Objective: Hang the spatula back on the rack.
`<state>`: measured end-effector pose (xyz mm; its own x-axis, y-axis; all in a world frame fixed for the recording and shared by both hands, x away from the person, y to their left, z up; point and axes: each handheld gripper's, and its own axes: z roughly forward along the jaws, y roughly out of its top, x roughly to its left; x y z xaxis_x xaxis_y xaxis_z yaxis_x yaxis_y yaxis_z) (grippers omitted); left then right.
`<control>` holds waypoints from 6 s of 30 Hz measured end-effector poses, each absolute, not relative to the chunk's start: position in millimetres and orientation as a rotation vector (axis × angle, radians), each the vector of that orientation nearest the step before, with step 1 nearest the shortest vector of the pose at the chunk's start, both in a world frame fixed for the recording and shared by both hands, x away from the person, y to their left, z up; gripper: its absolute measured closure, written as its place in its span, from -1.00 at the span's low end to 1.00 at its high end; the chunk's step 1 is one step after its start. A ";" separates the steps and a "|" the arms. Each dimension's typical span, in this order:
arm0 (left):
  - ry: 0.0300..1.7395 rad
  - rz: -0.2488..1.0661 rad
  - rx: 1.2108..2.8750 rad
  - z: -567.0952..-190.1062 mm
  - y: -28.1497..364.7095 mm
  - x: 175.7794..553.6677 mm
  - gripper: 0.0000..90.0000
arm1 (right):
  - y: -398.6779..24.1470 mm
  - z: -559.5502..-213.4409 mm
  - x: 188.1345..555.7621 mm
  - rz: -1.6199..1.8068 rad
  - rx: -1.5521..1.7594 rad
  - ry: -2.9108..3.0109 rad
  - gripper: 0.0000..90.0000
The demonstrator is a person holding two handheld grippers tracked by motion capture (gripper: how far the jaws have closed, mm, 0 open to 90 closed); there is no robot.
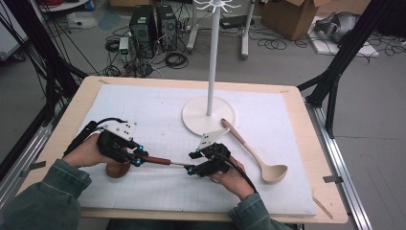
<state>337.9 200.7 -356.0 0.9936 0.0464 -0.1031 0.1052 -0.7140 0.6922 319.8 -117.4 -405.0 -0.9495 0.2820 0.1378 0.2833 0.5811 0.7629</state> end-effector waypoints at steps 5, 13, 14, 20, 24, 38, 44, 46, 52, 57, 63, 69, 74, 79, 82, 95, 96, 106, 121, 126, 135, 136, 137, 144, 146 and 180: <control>0.087 -0.105 2.371 -355.4 194.1 338.5 0.61 | -109.6 -411.4 323.2 -1.288 -0.439 -2.785 0.31; 0.087 -0.111 2.367 -354.0 188.8 337.9 0.61 | -104.3 -415.5 326.4 -1.272 -0.385 -2.757 0.59; 0.085 -0.112 2.363 -353.6 188.2 338.0 0.61 | -104.3 -415.5 326.4 -1.272 -0.385 -2.757 0.59; 0.088 -0.117 2.362 -353.6 186.3 338.3 0.61 | -103.2 -416.3 328.2 -1.273 -0.359 -2.748 0.73; 0.098 -0.126 2.342 -353.6 186.5 338.7 0.57 | -103.8 -415.2 327.9 -1.275 -0.312 -2.760 0.77; 0.254 -0.076 2.249 -348.3 208.7 344.6 -0.02 | -106.3 -410.2 325.0 -1.322 -0.272 -2.734 0.87; 0.314 -0.057 2.188 -347.0 218.5 345.3 -0.07 | -109.2 -405.4 322.8 -1.361 -0.296 -2.730 0.87; 0.325 -0.055 2.179 -347.7 219.1 344.9 -0.07 | -110.4 -402.7 322.7 -1.402 -0.317 -2.720 0.87; 0.338 -0.061 2.171 -348.5 212.4 344.9 0.00 | -107.0 -392.4 322.4 -1.462 -0.361 -2.711 0.87; 0.340 -0.059 2.138 -344.1 208.8 345.8 0.15 | -100.9 -383.7 323.0 -1.488 -0.395 -2.708 0.87; 0.345 -0.055 2.097 -337.3 205.0 345.6 0.17 | -93.8 -375.5 326.3 -1.550 -0.456 -2.687 0.87; 0.370 -0.050 2.079 -337.2 198.4 345.8 0.16 | -86.0 -378.4 330.0 -1.559 -0.512 -2.672 0.87; 0.415 -0.041 2.041 -338.2 196.2 347.4 0.16 | -83.9 -382.5 332.3 -1.552 -0.551 -2.649 0.87; 0.451 -0.037 2.007 -335.3 195.9 348.6 0.18 | -82.4 -382.8 332.2 -1.552 -0.568 -2.662 0.87; 0.473 -0.022 1.993 -331.2 196.0 349.6 0.19 | -79.1 -380.2 330.9 -1.562 -0.569 -2.653 0.87; 0.488 -0.041 1.934 -320.1 199.0 350.3 0.37 | -73.6 -374.3 334.1 -1.563 -0.531 -2.590 0.71; 0.480 -0.041 1.932 -319.9 199.3 350.2 0.38 | -74.5 -374.8 335.0 -1.528 -0.493 -2.596 0.70; 0.445 -0.086 1.913 -316.5 200.0 349.5 0.46 | -85.3 -375.5 340.7 -1.499 -0.472 -2.527 0.81; 0.483 -0.010 1.885 -299.0 181.7 344.3 0.38 | -74.2 -357.2 325.0 -1.697 -0.575 -2.591 0.87; 0.448 -0.051 1.863 -293.7 182.3 343.9 0.53 | -73.7 -355.4 323.8 -1.679 -0.549 -2.584 0.85; 0.354 -0.119 1.852 -287.8 179.5 342.2 0.62 | -80.6 -349.8 327.3 -1.709 -0.443 -2.484 0.81; 0.353 -0.114 1.850 -286.5 178.7 341.8 0.62 | -80.6 -349.3 327.5 -1.720 -0.446 -2.478 0.82; 0.351 -0.103 1.853 -285.1 178.2 341.6 0.62 | -80.3 -348.4 327.1 -1.731 -0.449 -2.487 0.82; 0.398 -0.020 1.846 -279.0 176.1 340.0 0.42 | -75.0 -345.1 322.2 -1.771 -0.527 -2.518 0.86; 0.406 -0.010 1.846 -278.2 175.6 339.5 0.43 | -74.6 -345.4 322.3 -1.781 -0.535 -2.515 0.86; 0.380 0.055 1.883 -275.3 190.0 329.2 0.12 | -92.9 -332.2 326.1 -1.844 -0.551 -2.483 0.86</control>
